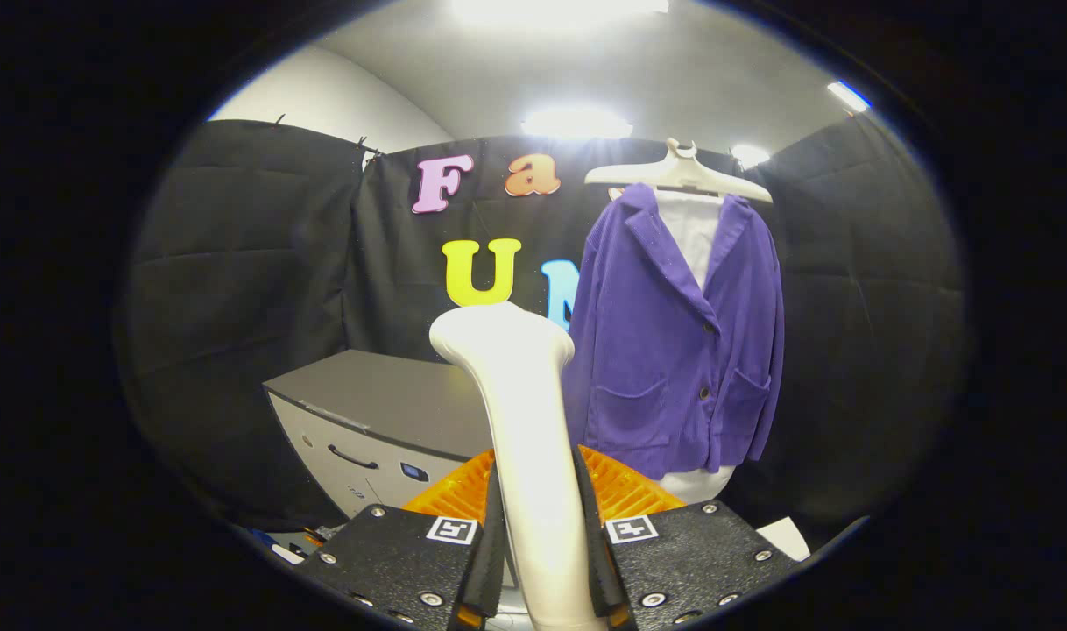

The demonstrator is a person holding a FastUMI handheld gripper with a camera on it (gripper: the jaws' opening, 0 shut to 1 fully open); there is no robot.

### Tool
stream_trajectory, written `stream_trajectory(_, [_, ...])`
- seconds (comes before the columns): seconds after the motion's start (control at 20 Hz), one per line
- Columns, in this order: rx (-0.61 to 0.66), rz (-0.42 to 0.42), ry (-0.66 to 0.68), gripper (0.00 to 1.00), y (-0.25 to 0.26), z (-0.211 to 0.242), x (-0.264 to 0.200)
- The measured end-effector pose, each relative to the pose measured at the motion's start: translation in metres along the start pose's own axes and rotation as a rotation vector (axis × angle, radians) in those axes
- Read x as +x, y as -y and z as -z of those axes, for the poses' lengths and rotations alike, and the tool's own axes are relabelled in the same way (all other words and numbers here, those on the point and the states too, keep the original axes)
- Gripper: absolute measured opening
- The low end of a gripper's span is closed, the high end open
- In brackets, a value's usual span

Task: Iron the clothes twice with a garment steamer, once on the left side and once on the right side.

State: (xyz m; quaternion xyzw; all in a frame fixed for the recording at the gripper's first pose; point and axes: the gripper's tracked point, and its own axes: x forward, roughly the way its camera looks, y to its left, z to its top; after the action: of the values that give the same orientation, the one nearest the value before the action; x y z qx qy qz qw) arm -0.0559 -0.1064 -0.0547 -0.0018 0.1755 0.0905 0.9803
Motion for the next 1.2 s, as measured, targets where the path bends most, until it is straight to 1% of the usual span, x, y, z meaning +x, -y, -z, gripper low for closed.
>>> stream_trajectory(0.05, [-0.056,0.043,0.013,0.39,-0.004,-0.009,0.001])
stream_trajectory(0.1, [-0.076,0.067,0.023,0.37,-0.010,-0.015,0.001])
stream_trajectory(0.2, [-0.027,0.075,0.036,0.35,-0.040,-0.018,0.010])
stream_trajectory(0.25, [-0.038,0.092,0.038,0.34,-0.047,-0.019,0.013])
stream_trajectory(0.3, [-0.065,0.128,0.038,0.33,-0.051,-0.021,0.015])
stream_trajectory(0.45, [-0.086,0.154,0.054,0.32,-0.079,-0.031,0.021])
stream_trajectory(0.6, [-0.062,0.168,0.075,0.32,-0.103,-0.040,0.018])
stream_trajectory(0.75, [-0.008,0.127,0.094,0.32,-0.124,-0.046,0.008])
stream_trajectory(0.85, [-0.013,0.097,0.096,0.32,-0.131,-0.047,-0.002])
stream_trajectory(1.0, [-0.029,0.023,0.104,0.32,-0.140,-0.047,-0.020])
stream_trajectory(1.2, [-0.061,-0.043,0.091,0.32,-0.138,-0.034,-0.043])
